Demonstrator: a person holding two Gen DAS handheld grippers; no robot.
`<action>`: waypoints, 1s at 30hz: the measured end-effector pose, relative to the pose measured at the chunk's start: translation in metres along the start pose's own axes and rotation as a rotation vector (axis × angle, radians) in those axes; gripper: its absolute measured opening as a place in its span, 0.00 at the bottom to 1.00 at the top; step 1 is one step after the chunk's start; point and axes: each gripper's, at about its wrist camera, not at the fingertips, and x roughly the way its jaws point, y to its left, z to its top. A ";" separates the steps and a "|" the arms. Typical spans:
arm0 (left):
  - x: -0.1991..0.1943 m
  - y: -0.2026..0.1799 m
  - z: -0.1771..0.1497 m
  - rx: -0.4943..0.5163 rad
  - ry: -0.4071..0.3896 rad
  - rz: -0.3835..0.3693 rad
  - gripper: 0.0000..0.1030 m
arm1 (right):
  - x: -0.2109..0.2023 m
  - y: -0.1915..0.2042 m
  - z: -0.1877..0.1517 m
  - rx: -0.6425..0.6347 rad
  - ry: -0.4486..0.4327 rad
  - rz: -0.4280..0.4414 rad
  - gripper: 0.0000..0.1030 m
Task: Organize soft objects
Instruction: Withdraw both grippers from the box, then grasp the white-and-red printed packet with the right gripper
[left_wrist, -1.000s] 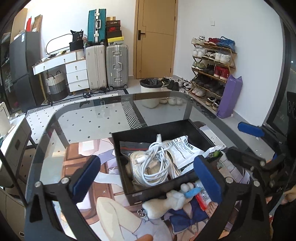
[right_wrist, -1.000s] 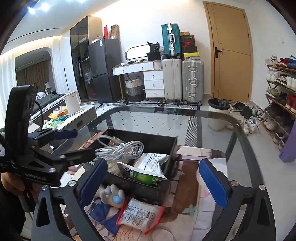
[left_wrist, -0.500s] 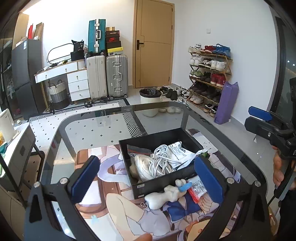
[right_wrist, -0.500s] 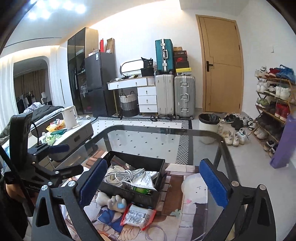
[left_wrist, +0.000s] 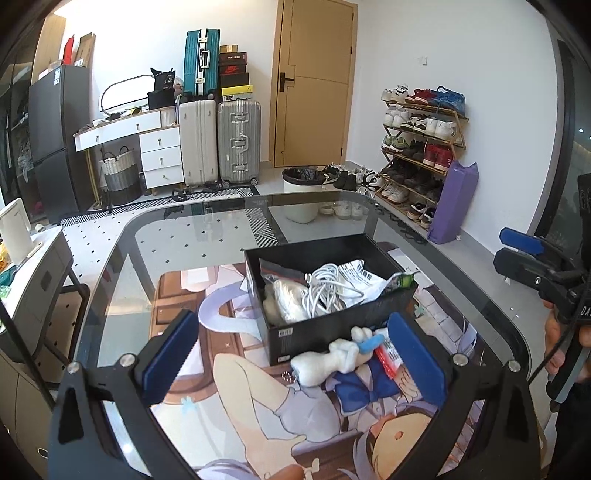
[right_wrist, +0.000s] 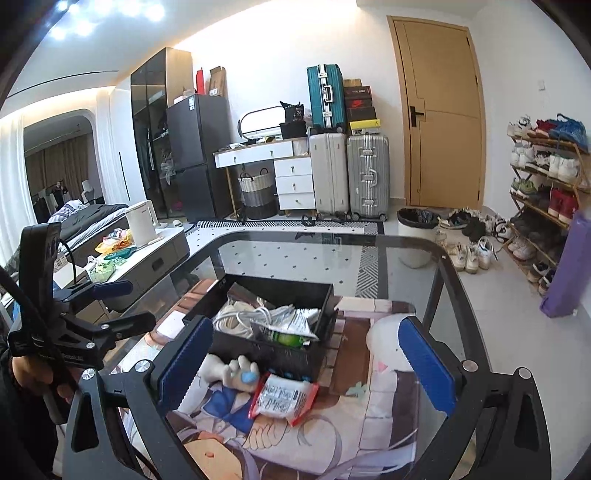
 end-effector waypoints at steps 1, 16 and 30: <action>0.001 0.000 -0.002 -0.002 0.005 0.000 1.00 | 0.001 0.000 -0.002 0.001 0.005 0.001 0.99; 0.006 0.001 -0.024 -0.024 0.041 0.015 1.00 | 0.022 -0.007 -0.032 0.036 0.077 0.009 0.99; 0.032 0.004 -0.045 -0.056 0.114 0.022 1.00 | 0.053 -0.008 -0.060 0.066 0.181 0.021 0.99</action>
